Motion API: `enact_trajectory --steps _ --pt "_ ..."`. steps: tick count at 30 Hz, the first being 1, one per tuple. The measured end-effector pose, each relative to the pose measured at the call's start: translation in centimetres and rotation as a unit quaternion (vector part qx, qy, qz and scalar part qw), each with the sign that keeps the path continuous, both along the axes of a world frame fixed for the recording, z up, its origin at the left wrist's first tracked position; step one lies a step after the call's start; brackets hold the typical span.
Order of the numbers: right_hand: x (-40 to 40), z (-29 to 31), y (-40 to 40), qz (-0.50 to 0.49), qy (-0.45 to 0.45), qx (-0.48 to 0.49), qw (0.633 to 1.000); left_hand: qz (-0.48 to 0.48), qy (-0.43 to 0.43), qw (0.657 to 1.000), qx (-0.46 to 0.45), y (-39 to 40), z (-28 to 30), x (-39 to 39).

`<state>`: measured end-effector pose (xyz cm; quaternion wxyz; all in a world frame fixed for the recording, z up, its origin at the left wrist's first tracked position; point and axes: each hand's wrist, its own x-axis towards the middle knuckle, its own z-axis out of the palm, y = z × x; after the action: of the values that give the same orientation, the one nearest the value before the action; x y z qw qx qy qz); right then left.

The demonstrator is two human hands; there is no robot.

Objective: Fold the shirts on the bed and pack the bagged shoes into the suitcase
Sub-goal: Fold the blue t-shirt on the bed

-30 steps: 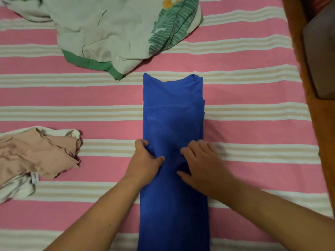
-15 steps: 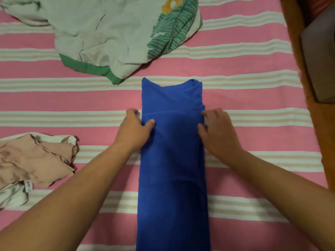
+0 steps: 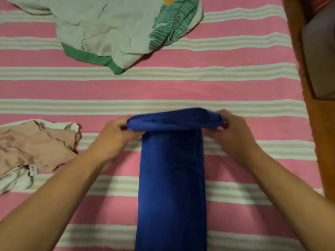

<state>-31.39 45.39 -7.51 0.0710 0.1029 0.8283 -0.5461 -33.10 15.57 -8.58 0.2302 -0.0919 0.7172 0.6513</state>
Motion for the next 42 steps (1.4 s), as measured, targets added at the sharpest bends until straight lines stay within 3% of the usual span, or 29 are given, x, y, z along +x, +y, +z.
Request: enact_trajectory --steps 2,6,9,12,15,17,21,25,27,28,30,32,33,35,39,42 --pt "6.4 -0.6 -0.8 0.052 0.018 0.047 0.997 -0.059 -0.018 0.996 -0.068 -2.1 -0.8 6.0" --pt "15.9 -5.6 -1.3 0.127 -0.034 0.120 0.984 -0.127 -0.080 0.982 -0.111 -4.6 -3.0 14.6" --pt "18.1 -6.3 -1.0 0.131 -0.018 0.172 0.976 -0.108 -0.074 0.981 -0.142 -4.4 -3.0 16.5" --pt "17.0 -3.5 -1.2 0.040 -0.004 0.197 0.979 -0.070 0.023 0.960 -0.269 -3.3 -2.2 15.6" --pt "14.0 -1.3 -3.0 -0.019 0.017 0.220 0.975 -0.022 0.112 0.933 -0.341 -1.1 -1.7 12.9" --pt "11.3 -1.9 -4.5 -0.057 -0.031 0.208 0.976 0.009 0.096 0.936 -0.339 0.6 -2.0 10.4" --pt "6.2 -4.3 -5.0 -0.114 -0.126 0.111 0.979 0.067 -0.023 0.966 -0.248 2.8 -3.4 5.0" --pt "3.8 -5.3 -3.6 -0.139 -0.083 0.088 0.983 0.120 0.022 0.969 -0.215 3.4 -3.6 2.8" --pt "4.0 -5.6 -3.5 -0.117 -0.074 0.106 0.985 0.092 0.082 0.960 -0.251 3.5 -3.6 3.7" --pt "4.6 -5.7 -3.6 -0.094 -0.056 0.136 0.985 0.052 0.147 0.939 -0.306 3.4 -3.9 4.5" --pt "6.5 -6.1 -4.1 -0.030 0.046 0.266 0.963 -0.031 0.306 0.862 -0.403 3.5 -4.4 6.1" --pt "8.1 -7.5 -4.6 0.078 0.161 0.396 0.901 -0.137 0.408 0.794 -0.429 3.9 -5.7 7.2" --pt "8.6 -8.5 -4.8 0.143 0.173 0.437 0.871 -0.213 0.412 0.767 -0.444 4.2 -6.7 7.7" --pt "9.2 -10.6 -4.9 0.239 0.103 0.477 0.839 -0.334 0.346 0.725 -0.493 4.3 -9.0 8.6" --pt "8.7 -11.1 -5.1 0.247 0.050 0.520 0.817 -0.368 0.288 0.700 -0.540 4.8 -9.9 8.0" --pt "11.6 -9.3 -5.9 0.288 0.115 0.548 0.777 -0.382 0.318 0.657 -0.567 4.2 -8.3 10.2"
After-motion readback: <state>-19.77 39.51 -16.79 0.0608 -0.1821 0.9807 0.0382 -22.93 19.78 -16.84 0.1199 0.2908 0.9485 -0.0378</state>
